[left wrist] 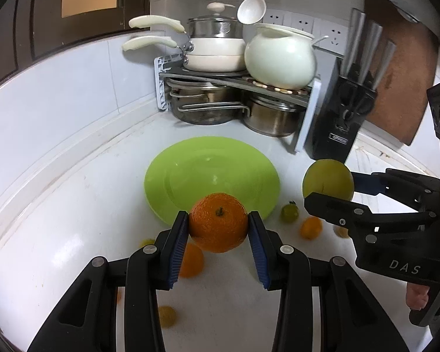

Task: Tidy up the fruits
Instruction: 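Carry the tangerine in the left tool while the right tool carries the pomelo over the green plate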

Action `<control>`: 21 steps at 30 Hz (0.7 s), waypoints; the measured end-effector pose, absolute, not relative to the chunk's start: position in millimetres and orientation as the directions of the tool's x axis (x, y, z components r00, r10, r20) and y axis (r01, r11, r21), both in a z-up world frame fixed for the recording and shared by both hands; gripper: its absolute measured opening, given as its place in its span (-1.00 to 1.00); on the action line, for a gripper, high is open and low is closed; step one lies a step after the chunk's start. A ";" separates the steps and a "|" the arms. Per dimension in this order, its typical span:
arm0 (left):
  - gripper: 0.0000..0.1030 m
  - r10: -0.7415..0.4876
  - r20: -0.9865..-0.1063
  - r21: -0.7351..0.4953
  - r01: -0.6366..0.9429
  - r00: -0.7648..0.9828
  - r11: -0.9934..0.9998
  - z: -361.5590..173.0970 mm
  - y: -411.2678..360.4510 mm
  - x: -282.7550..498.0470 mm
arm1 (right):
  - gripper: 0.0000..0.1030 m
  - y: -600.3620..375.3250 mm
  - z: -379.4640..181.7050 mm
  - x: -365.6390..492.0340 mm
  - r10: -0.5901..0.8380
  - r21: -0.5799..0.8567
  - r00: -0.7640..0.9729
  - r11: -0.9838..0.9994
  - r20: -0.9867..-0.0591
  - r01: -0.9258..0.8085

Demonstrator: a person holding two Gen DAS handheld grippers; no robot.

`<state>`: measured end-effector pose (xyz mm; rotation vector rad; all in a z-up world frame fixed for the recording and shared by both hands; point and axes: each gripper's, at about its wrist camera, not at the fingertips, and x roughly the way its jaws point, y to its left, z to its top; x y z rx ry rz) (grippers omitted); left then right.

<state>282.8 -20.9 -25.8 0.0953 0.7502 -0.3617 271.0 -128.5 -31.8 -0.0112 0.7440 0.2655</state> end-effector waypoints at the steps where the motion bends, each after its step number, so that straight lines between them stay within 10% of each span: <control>1: -0.21 -0.286 -0.685 -0.043 0.354 0.670 0.934 -26.5 -20.9 288.7 | 0.01 -128.9 -32.5 276.7 0.238 0.084 0.699 0.965 -0.674 -0.248; 21: -0.21 -0.253 -0.819 -0.066 0.352 0.515 0.933 -75.3 -17.2 396.1 | 0.01 -117.9 -73.2 390.0 0.246 0.071 0.528 0.942 -0.813 -0.329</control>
